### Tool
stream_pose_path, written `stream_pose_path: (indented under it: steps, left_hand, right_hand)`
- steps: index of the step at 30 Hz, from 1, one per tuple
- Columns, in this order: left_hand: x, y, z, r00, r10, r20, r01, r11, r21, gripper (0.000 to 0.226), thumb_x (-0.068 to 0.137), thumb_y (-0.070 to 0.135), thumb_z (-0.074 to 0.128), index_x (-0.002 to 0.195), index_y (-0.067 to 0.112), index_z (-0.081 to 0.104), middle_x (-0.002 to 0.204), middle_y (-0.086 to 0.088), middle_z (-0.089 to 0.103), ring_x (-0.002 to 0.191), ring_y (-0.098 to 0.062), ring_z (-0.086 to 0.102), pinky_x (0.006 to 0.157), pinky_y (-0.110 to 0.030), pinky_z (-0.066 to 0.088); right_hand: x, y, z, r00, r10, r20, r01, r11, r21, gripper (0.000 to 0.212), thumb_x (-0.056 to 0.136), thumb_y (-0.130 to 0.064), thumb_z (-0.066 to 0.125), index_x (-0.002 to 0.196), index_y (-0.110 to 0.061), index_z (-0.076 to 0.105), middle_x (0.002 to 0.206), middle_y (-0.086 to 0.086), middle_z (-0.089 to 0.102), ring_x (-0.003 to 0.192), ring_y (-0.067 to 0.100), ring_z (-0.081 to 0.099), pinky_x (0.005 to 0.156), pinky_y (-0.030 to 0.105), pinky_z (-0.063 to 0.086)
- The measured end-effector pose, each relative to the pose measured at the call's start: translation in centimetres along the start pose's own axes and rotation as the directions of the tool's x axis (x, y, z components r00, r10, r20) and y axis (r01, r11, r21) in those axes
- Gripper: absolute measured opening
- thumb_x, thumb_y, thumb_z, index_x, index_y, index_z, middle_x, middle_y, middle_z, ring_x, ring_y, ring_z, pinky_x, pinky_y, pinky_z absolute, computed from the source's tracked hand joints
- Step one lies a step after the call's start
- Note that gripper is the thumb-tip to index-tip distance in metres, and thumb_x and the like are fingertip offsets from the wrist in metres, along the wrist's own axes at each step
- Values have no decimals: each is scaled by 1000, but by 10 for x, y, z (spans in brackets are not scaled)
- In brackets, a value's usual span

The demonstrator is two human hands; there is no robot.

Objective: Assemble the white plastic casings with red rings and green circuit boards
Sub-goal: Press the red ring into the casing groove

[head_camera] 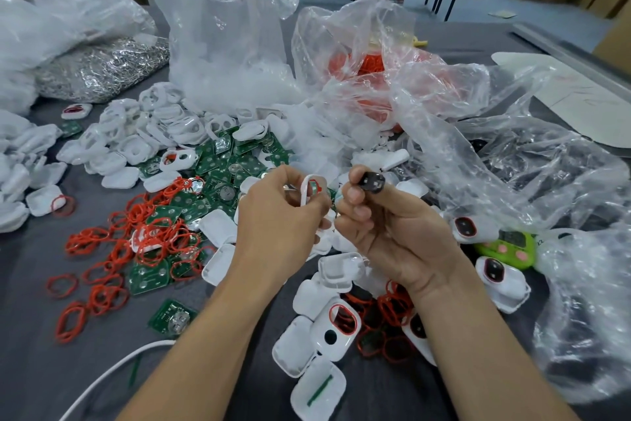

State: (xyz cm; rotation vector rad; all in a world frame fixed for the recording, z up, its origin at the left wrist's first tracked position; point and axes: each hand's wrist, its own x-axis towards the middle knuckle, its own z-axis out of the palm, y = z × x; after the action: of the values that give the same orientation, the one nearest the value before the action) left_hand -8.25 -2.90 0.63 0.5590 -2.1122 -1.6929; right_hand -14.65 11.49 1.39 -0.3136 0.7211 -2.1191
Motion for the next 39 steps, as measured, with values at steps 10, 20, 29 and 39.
stream_pose_path:
  steps: [10,20,29,39]
  left_hand:
    - [-2,-2,4,996,58,64,-53,996,-77,39,96,8,64,119,38,68,80,2,78,68,-15,77,57,-26,60]
    - [-9,-1,16,980,-36,195,78,974,-213,25,103,5,54,110,23,70,86,-10,77,73,-20,77,61,-30,61]
    - [-6,1,13,953,10,303,117,910,-398,33,99,-11,43,114,4,69,85,-10,76,76,-16,75,64,-28,61]
    - [-4,1,4,951,109,289,-17,953,-303,33,92,3,45,95,14,76,77,-11,75,70,-27,75,64,-37,62]
  right_hand:
    - [9,15,-3,690,-640,-337,60,515,-855,16,87,-13,71,77,-22,81,67,4,76,56,16,71,53,24,54]
    - [10,30,13,560,-784,-268,-45,295,-954,11,83,-15,78,76,-24,77,63,-14,73,54,4,71,49,25,59]
    - [9,23,14,545,-804,-238,-148,187,-971,21,76,-34,88,67,-25,71,58,-12,68,53,5,66,52,27,55]
    - [5,10,11,739,-579,-345,-96,416,-904,19,70,-41,78,70,-22,74,62,-3,72,59,12,69,59,30,56]
